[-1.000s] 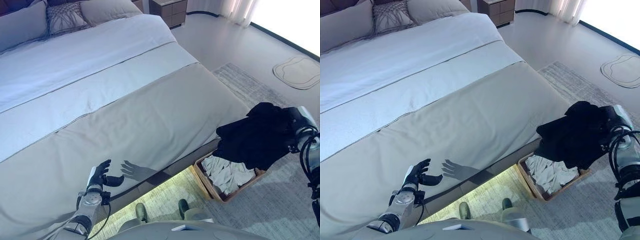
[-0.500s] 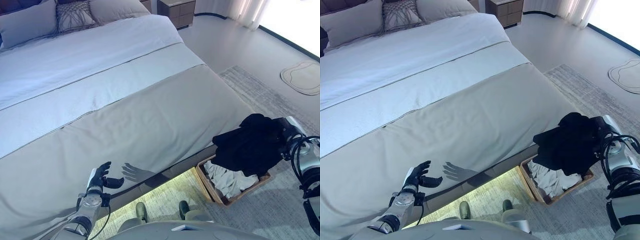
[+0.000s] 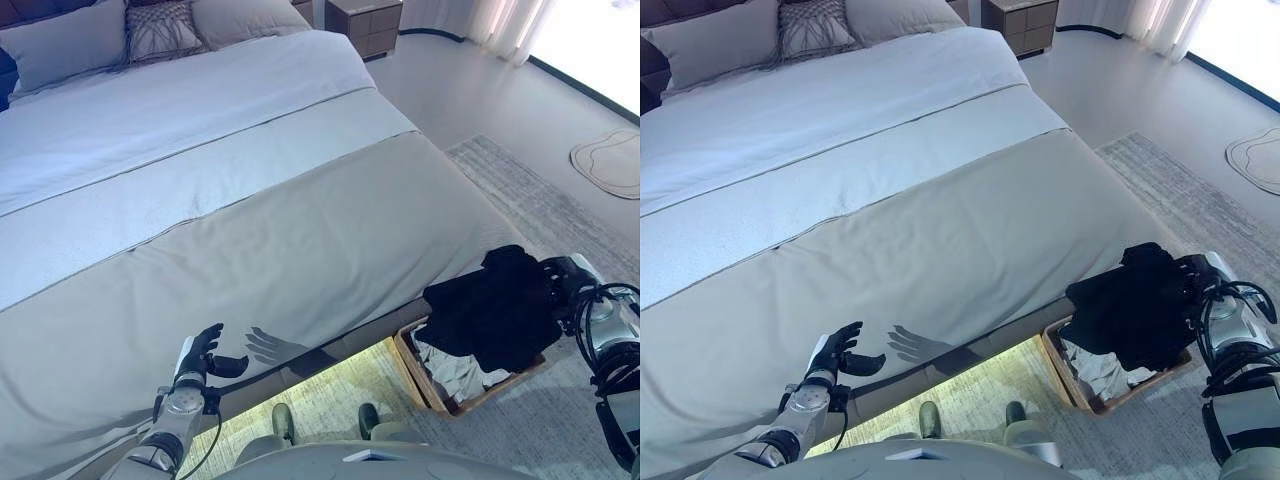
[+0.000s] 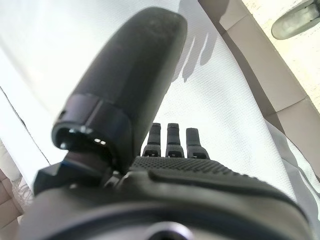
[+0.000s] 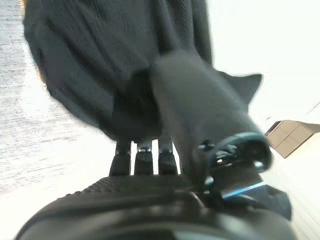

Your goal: Pick up the clothes from the bed and place them into the basket

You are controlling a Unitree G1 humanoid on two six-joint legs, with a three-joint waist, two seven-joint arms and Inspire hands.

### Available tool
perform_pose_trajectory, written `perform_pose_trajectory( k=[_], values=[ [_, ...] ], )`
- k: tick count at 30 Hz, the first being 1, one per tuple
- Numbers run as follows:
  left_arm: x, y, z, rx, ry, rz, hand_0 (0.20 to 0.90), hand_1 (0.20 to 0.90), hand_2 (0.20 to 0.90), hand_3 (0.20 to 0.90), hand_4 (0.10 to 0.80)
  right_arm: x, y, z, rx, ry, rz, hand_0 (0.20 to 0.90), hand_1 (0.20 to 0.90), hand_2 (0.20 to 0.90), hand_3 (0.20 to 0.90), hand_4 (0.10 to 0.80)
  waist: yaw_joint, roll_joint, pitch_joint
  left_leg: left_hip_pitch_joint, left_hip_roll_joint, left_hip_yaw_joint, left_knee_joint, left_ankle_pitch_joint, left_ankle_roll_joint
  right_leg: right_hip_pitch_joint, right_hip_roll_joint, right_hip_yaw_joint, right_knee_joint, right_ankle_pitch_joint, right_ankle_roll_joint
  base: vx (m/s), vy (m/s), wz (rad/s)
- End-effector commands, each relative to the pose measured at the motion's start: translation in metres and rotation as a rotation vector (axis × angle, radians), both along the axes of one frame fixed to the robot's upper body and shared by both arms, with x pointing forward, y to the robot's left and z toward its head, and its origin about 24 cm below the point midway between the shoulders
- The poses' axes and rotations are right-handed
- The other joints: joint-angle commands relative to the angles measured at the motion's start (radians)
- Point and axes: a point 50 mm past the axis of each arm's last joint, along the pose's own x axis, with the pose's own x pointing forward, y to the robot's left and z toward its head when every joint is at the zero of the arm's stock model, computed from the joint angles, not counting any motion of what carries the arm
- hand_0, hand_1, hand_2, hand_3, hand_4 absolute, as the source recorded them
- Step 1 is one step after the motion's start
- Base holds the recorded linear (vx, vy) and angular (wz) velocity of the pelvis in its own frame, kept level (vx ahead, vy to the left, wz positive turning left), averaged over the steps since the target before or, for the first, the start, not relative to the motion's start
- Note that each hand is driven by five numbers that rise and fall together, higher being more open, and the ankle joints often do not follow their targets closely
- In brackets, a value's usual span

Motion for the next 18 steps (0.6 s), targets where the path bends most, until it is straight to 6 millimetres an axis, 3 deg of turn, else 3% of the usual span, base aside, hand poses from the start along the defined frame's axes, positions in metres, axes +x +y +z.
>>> perform_pose_trajectory(
  k=[1, 18],
  values=[
    [0.0203, 0.0165, 0.0179, 0.077, -0.102, -0.035, 0.9, 0.9, 0.9, 0.9, 0.8, 0.0132, -0.0073, 0.0237, -0.054, -0.104, -0.038, 0.9, 0.9, 0.9, 0.9, 0.8, 0.016, -0.047, -0.084, 0.083, -0.005, 0.005, 0.005, -0.121, -0.002, -0.056, 0.004, 0.027, 0.015, 0.067, 0.011, 0.0, 0.0, 0.0],
    [0.0206, 0.0183, 0.0196, 0.072, -0.116, -0.034, 0.9, 0.9, 0.9, 0.9, 0.8, 0.0062, -0.0074, 0.016, -0.04, -0.114, -0.051, 0.9, 0.9, 0.9, 0.9, 0.8, 0.006, -0.041, -0.084, 0.086, -0.006, 0.006, 0.005, -0.124, 0.0, -0.058, 0.005, 0.039, 0.018, 0.067, 0.012, 0.002, 0.0, 0.0]
  ],
)
